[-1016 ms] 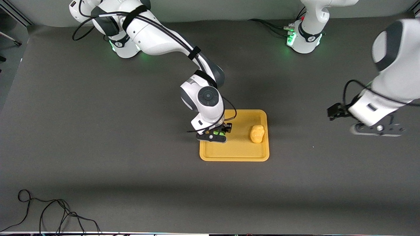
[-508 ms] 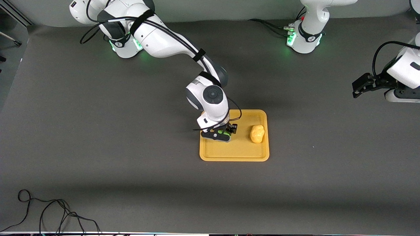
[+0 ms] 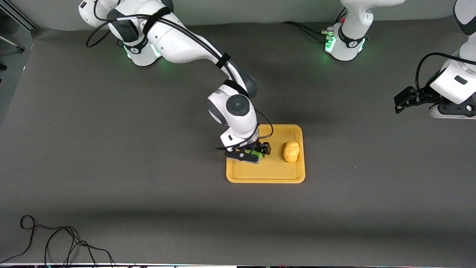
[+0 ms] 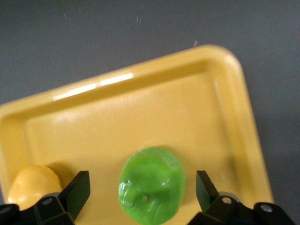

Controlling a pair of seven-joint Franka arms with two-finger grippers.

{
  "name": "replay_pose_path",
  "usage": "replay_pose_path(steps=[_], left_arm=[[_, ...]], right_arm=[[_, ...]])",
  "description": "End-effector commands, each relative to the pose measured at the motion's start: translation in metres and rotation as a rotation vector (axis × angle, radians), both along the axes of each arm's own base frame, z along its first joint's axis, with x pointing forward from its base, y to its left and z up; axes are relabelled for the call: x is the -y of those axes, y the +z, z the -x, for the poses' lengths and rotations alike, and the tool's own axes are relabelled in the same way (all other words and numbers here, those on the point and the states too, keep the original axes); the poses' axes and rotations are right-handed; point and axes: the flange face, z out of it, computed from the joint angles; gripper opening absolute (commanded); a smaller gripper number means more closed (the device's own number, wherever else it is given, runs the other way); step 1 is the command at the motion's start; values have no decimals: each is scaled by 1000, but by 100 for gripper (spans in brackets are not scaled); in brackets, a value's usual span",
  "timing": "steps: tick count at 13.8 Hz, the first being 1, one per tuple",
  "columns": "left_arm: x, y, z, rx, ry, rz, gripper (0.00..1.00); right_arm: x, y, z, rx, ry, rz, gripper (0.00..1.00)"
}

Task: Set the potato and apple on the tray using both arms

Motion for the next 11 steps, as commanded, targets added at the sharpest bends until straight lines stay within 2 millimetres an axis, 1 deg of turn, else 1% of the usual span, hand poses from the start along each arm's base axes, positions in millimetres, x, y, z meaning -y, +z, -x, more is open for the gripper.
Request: replay_pose_path(steps=[1, 2, 4, 5, 7, 8, 11], left_arm=[[-6, 3, 8, 14, -9, 8, 100], [-7, 3, 9, 12, -14, 8, 100], [-9, 3, 9, 9, -13, 10, 100], [-9, 3, 9, 9, -14, 8, 100], [-9, 2, 9, 7, -13, 9, 100], [-9, 2, 10, 6, -14, 8, 100], [-9, 2, 10, 6, -15, 8, 100]], right_arm=[[90, 69, 1, -39, 38, 32, 100], [122, 84, 3, -59, 75, 52, 100], [189, 117, -1, -69, 119, 69, 100], [210, 137, 3, -79, 120, 72, 100], [262, 176, 4, -84, 137, 86, 100], [292, 198, 3, -95, 143, 95, 100], [378, 254, 16, -150, 166, 109, 100]])
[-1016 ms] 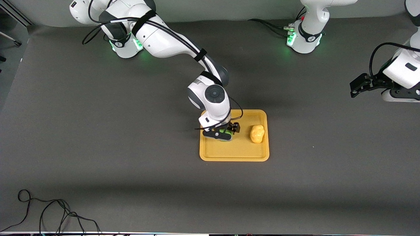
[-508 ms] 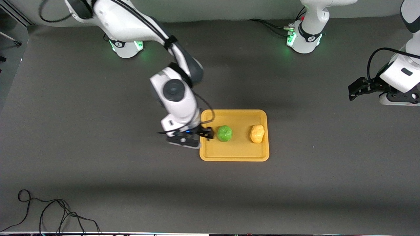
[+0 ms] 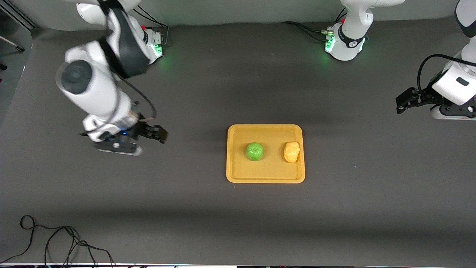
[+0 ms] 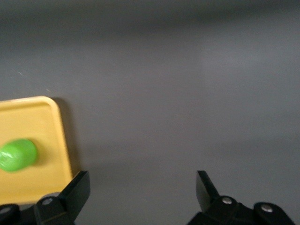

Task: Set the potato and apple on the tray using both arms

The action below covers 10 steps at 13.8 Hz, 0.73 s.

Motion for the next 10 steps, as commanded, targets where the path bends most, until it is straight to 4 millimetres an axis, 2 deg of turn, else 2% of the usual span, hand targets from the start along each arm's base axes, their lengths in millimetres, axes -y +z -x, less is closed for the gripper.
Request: replay_pose_path(steps=[1, 2, 3, 4, 5, 6, 7, 10], left_arm=[[-2, 4, 10, 12, -14, 9, 100], [-2, 3, 10, 12, -14, 9, 100], [-2, 1, 10, 12, -14, 7, 100], [-2, 0, 10, 10, -16, 7, 100], [-2, 0, 10, 10, -16, 9, 100], [-2, -1, 10, 9, -16, 9, 100], [-2, -1, 10, 9, -16, 9, 100], [-3, -1, 10, 10, -16, 7, 100]], right_arm=[[67, 44, 22, -19, 13, -20, 100], [99, 58, 25, -25, -36, -23, 100], [104, 72, 33, -26, -31, -7, 100], [118, 85, 39, -11, -27, 27, 100], [120, 95, 46, -9, -23, 48, 100], [136, 105, 51, -11, -55, 50, 100], [140, 113, 58, -13, -55, 55, 100], [167, 121, 66, -20, 57, 48, 100]])
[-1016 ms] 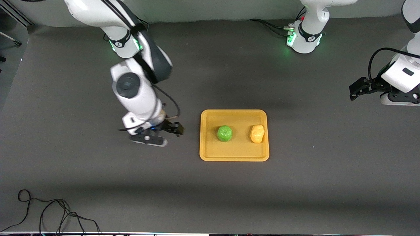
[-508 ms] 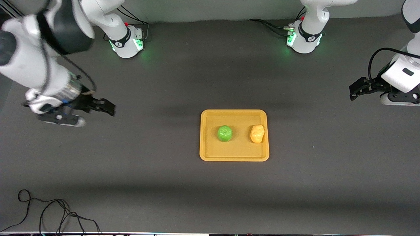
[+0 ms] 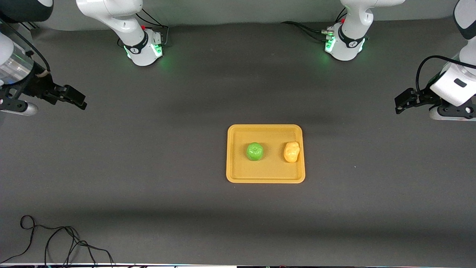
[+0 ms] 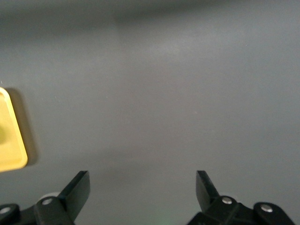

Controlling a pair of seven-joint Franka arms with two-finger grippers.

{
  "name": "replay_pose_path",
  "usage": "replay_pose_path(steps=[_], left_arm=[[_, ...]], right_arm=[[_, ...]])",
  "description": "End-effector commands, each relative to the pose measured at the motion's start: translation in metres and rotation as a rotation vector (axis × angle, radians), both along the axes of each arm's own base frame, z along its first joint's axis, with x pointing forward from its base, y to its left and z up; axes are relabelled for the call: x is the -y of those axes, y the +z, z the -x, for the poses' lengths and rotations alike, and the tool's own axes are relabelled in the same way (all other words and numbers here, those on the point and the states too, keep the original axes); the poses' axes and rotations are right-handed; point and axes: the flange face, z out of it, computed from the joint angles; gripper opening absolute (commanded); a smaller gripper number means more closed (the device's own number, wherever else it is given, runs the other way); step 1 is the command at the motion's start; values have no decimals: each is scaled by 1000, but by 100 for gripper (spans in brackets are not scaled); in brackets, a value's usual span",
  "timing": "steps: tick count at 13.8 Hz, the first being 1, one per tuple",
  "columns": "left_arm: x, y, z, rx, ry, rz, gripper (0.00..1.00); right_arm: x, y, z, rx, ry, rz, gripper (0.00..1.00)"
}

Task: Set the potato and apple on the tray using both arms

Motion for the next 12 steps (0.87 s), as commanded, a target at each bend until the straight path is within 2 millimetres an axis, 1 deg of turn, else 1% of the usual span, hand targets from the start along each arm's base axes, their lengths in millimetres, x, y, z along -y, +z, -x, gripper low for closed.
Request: replay_pose_path(steps=[1, 2, 4, 6, 7, 12], left_arm=[[-3, 4, 9, 19, -15, 7, 100], [-3, 4, 9, 18, -15, 7, 100], [-3, 4, 9, 18, -21, 9, 100], [-3, 4, 9, 18, -21, 9, 100], [-3, 4, 9, 18, -21, 9, 100], [-3, 5, 10, 18, -21, 7, 100]], right_arm=[[32, 0, 6, -12, 52, -15, 100], [32, 0, 6, -11, 41, -55, 100], [33, -8, 2, -23, 34, -70, 100], [36, -15, -9, -16, 0, -73, 100], [36, -14, -13, 0, -29, -72, 100], [37, -21, -21, 20, -30, -62, 100]])
